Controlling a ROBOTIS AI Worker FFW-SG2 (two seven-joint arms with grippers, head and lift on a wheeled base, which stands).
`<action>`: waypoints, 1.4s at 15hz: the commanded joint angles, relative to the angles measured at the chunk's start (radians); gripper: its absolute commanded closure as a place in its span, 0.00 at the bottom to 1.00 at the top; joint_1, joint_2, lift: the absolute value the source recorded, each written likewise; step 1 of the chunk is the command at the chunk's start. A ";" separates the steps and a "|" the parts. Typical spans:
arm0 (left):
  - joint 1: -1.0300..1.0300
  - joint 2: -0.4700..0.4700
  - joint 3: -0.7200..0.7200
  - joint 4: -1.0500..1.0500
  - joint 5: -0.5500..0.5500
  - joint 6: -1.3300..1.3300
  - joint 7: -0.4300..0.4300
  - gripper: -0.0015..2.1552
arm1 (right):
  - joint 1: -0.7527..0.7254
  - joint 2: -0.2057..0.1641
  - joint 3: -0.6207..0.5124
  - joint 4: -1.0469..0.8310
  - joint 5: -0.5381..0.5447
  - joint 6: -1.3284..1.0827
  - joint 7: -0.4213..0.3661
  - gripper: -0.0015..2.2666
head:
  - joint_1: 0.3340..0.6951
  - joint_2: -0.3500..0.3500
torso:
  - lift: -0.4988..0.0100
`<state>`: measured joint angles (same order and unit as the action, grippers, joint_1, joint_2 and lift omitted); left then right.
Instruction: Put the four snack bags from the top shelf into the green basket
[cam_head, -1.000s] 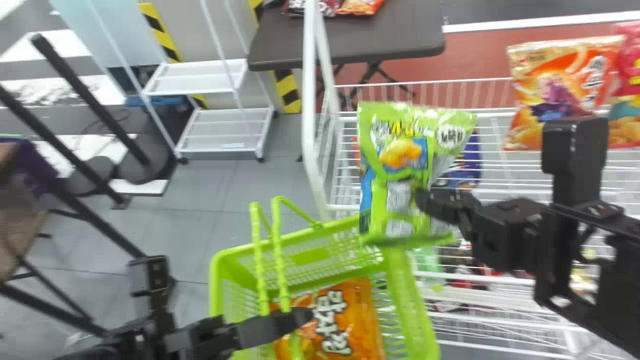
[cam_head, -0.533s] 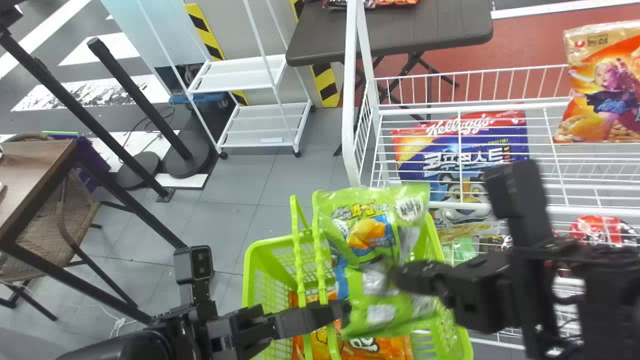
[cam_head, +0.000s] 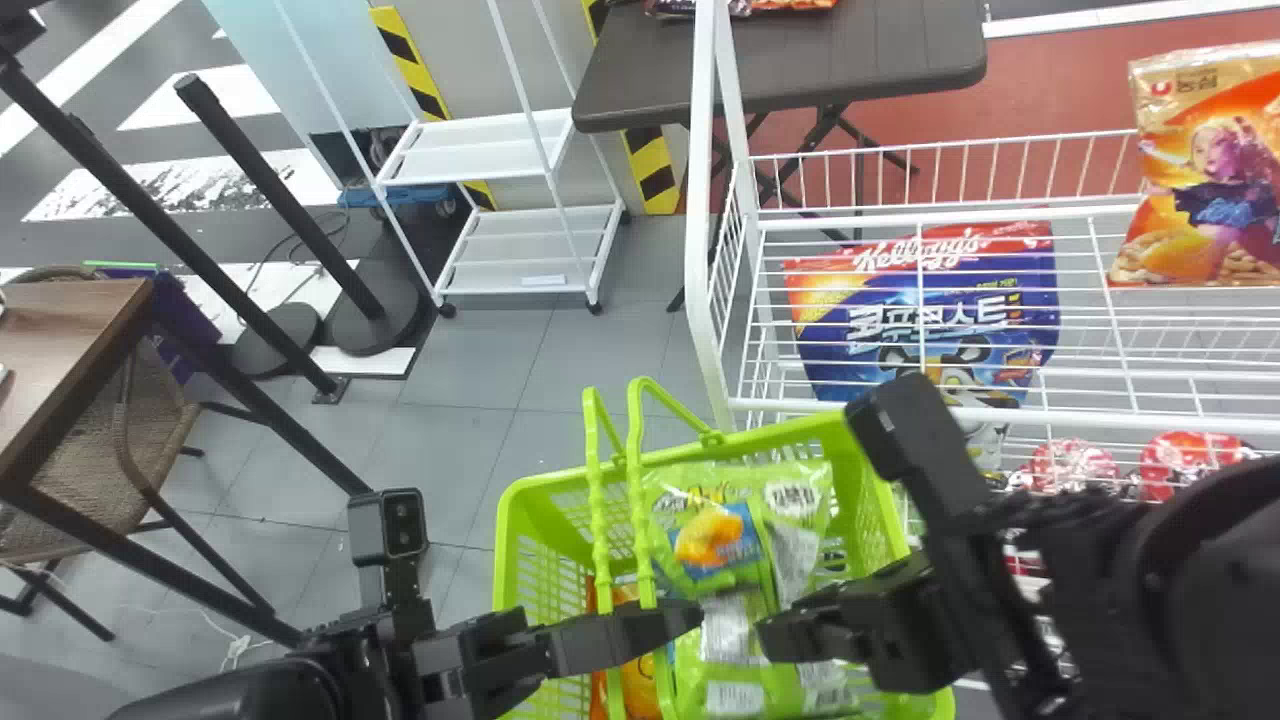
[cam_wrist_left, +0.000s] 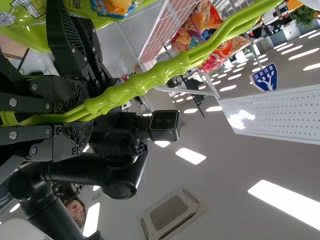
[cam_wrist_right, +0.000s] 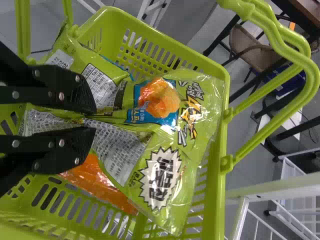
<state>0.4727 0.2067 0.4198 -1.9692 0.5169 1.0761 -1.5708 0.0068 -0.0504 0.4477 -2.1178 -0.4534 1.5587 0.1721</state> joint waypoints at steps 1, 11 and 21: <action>0.000 0.002 0.000 0.001 0.002 0.000 -0.010 1.00 | 0.010 -0.006 -0.145 -0.014 -0.097 0.013 0.014 0.02 | 1.00 1.00 | 0.98; -0.003 0.013 -0.010 0.001 0.008 0.000 -0.010 1.00 | -0.134 -0.031 -0.581 0.213 0.211 -0.498 0.090 0.03 | 1.00 0.62 | 0.98; 0.012 0.013 0.004 0.004 0.012 -0.006 -0.010 1.00 | -0.413 -0.029 -0.524 0.766 0.435 -0.866 0.099 0.33 | 1.00 0.39 | 0.98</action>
<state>0.4812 0.2194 0.4204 -1.9651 0.5287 1.0723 -1.5708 -0.3878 -0.0793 -0.0792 -1.3955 -0.0235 0.6985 0.2615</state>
